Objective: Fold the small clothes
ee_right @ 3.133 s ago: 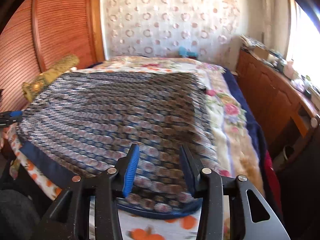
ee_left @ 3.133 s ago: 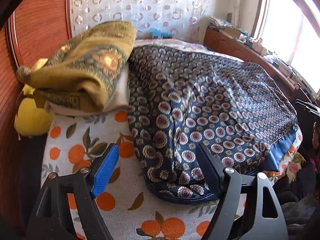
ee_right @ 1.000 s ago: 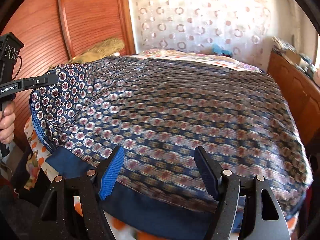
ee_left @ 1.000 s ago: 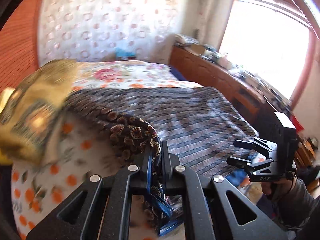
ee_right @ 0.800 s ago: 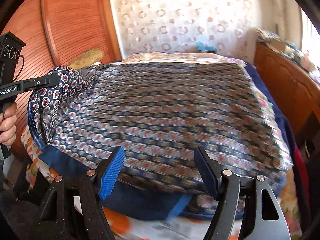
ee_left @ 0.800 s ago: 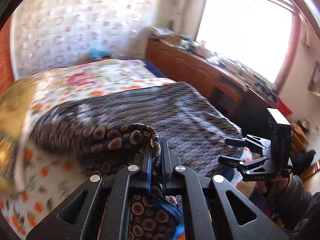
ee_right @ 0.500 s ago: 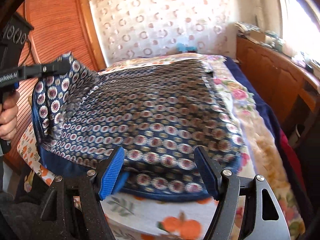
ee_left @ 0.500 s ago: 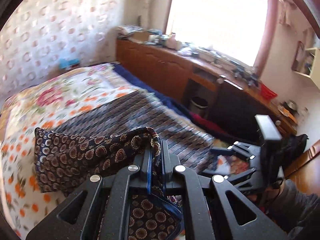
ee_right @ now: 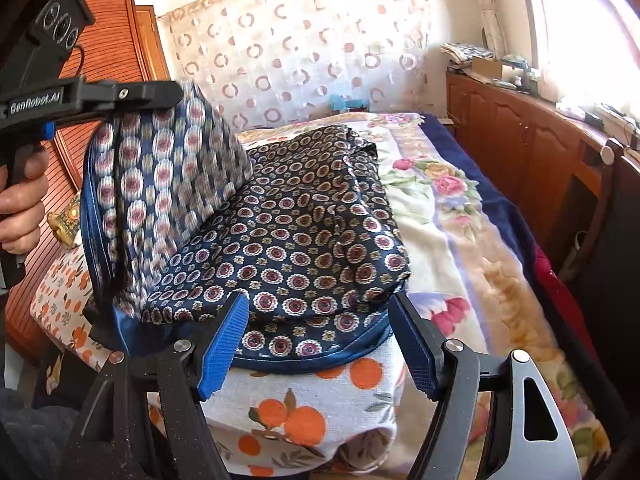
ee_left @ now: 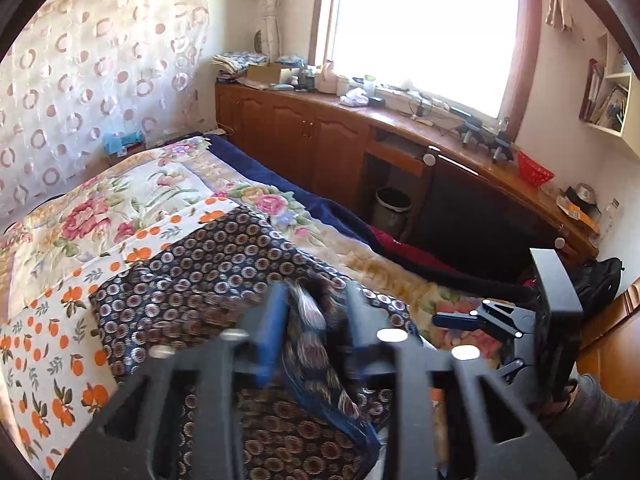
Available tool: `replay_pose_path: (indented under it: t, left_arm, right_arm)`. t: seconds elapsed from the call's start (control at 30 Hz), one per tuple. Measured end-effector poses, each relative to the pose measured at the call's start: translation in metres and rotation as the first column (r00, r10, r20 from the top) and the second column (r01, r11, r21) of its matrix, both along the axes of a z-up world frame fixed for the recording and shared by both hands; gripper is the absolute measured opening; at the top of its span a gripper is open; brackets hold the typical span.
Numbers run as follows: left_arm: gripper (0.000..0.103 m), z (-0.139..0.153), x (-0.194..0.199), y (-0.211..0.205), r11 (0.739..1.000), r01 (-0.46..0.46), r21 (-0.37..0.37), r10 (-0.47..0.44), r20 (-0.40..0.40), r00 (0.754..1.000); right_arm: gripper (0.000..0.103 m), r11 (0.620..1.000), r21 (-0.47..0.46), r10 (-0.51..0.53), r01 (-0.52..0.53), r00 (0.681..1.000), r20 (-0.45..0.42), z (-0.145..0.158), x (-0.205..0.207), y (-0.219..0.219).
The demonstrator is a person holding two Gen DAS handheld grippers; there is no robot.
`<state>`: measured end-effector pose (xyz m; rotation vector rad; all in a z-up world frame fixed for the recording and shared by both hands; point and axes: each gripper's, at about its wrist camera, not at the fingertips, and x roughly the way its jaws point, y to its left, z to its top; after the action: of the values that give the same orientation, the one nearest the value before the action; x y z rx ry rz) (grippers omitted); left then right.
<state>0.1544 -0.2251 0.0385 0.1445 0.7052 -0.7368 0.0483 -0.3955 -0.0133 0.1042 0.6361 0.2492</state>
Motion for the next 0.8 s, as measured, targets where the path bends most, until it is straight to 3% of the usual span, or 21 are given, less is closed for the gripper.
replay_pose_path:
  t: [0.1, 0.13, 0.17, 0.2, 0.43, 0.8]
  left_arm:
    - [0.052, 0.000, 0.006, 0.014, 1.000, 0.004, -0.017, -0.004, -0.021, 1.000]
    - [0.057, -0.001, 0.008, 0.019, 1.000, -0.001, -0.008, 0.001, -0.020, 1.000]
    - [0.073, -0.004, 0.009, 0.025, 1.000, -0.009, 0.004, 0.010, -0.011, 1.000]
    - [0.078, -0.006, 0.009, 0.031, 1.000, -0.017, 0.014, 0.017, -0.003, 1.000]
    - [0.078, -0.039, 0.034, 0.084, 0.989, -0.123, 0.077, 0.126, -0.031, 0.992]
    - [0.078, -0.079, 0.065, 0.158, 0.966, -0.244, 0.089, 0.249, -0.049, 0.967]
  right_arm:
    - [0.074, 1.000, 0.003, -0.009, 0.009, 1.000, 0.004, 0.002, 0.003, 0.000]
    - [0.074, 1.000, 0.004, -0.009, 0.009, 1.000, 0.005, 0.002, 0.005, 0.004]
    - [0.074, 1.000, 0.005, -0.008, 0.008, 1.000, 0.007, 0.001, 0.008, 0.005]
    - [0.074, 1.000, 0.004, -0.005, 0.005, 1.000, 0.009, 0.002, 0.010, 0.005]
    - [0.074, 0.998, -0.048, 0.043, -0.042, 0.999, 0.027, 0.010, 0.035, 0.027]
    - [0.074, 0.970, -0.146, 0.201, -0.196, 0.979, 0.019, 0.026, 0.109, 0.107]
